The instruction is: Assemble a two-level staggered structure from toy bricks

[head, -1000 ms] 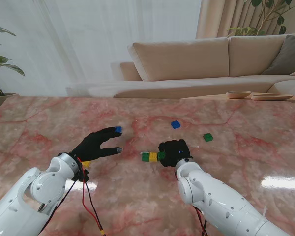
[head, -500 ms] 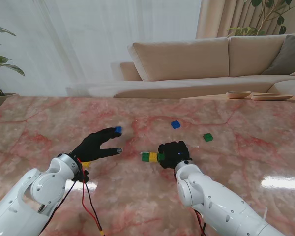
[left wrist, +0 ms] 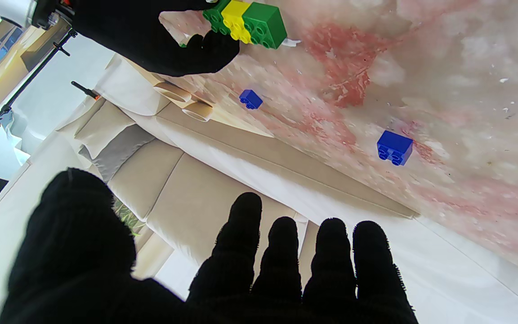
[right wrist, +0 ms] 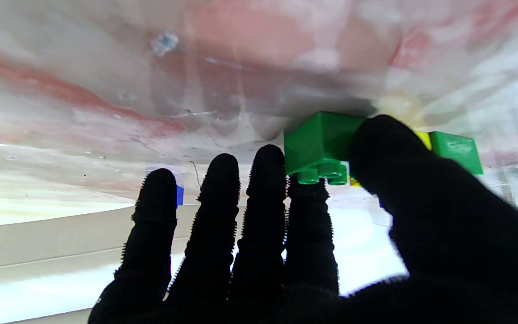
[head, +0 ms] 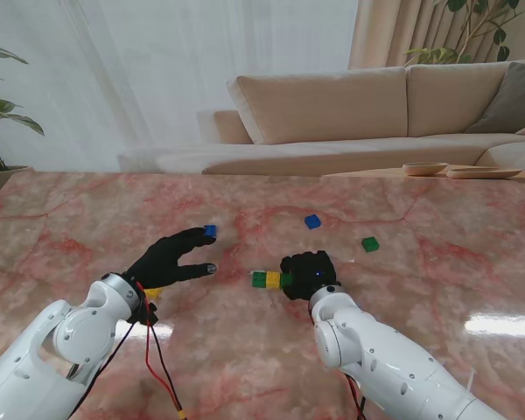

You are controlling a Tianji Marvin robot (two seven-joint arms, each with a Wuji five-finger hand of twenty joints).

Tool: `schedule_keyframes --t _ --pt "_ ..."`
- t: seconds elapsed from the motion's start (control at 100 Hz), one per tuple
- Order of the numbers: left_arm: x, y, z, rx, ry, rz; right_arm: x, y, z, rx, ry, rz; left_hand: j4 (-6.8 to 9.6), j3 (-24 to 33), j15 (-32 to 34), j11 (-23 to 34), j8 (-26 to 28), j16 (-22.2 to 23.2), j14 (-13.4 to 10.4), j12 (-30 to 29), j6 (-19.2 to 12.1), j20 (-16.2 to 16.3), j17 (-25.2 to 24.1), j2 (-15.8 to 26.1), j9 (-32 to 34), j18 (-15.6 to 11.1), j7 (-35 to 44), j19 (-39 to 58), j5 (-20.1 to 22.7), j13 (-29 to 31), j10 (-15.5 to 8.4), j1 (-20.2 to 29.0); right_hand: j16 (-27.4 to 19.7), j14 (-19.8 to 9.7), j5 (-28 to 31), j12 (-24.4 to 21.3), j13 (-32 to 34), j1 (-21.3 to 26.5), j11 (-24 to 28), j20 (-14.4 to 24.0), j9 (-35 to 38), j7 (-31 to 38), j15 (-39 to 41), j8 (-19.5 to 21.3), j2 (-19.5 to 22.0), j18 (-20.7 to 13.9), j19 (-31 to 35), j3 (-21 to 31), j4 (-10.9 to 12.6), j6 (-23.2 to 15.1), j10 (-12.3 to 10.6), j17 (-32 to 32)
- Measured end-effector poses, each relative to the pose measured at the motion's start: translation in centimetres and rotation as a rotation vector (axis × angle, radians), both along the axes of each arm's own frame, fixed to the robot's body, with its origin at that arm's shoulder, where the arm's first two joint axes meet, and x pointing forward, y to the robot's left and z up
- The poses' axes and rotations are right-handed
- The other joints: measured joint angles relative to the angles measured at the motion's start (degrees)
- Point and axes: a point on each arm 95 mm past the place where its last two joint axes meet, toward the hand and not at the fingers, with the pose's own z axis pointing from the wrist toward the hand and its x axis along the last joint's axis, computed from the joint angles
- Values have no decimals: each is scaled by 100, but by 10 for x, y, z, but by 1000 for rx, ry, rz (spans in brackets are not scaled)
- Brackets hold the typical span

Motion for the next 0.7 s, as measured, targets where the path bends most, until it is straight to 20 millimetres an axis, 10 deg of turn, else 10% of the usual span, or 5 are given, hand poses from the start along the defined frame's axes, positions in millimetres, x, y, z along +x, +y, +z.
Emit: schedule_keyframes --t 0.38,0.7 --pt "1 0 1 2 -1 -5 1 0 1 3 14 21 0 0 -1 -3 0 0 -1 0 0 -1 0 0 0 0 0 -4 0 -1 0 1 -90 10 -473 -227 -419 -150 -319 0 -794 -554 -241 -65 227 -57 -72 -1105 68 223 21 -229" --pt "1 1 2 9 2 -11 -9 -8 36 29 -69 62 0 0 -3 -5 0 0 -2 -1 0 -3 0 0 0 0 -1 -8 0 -1 0 1 -1007 176 -982 -1622 -782 -514 -1495 -195 -1701 -2035 -1777 -652 468 -121 -969 -1823 238 829 446 -481"
